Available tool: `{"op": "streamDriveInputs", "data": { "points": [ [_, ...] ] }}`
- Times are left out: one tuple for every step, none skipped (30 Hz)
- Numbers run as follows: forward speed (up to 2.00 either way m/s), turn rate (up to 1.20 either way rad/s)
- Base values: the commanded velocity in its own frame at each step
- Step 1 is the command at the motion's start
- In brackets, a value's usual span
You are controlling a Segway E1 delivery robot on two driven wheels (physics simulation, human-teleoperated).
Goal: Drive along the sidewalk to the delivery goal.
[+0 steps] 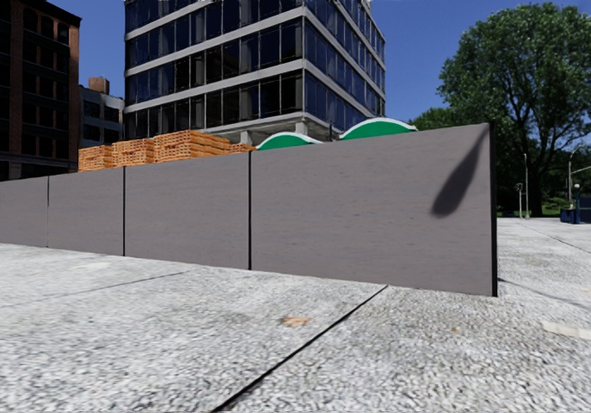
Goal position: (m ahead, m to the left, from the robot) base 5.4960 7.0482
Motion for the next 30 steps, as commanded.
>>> {"op": "streamDriveInputs", "data": {
  "points": [
    [1.48, 0.73],
    [1.47, 0.73],
    [1.47, 0.73],
    [1.46, 0.71],
    [1.46, 0.68],
    [1.46, 0.68],
    [1.42, 0.67],
    [1.37, 0.67],
    [1.35, 0.67],
    [1.35, 0.67],
    [1.35, 0.67],
    [1.34, 0.67],
    [1.34, 0.67],
    [1.34, 0.67],
    [1.34, 0.67],
    [1.34, 0.67],
    [1.34, 0.67],
    [1.34, 0.67],
    [1.34, 0.67],
    [1.34, 0.67],
    [1.34, 0.67],
    [1.34, 0.67],
    [1.34, 0.67],
    [1.34, 0.67],
    [1.34, 0.67],
    [1.34, 0.67],
    [1.34, 0.67],
    [1.35, 0.67],
    [2.0, 0.67],
    [2.0, 0.67]
  ]
}}
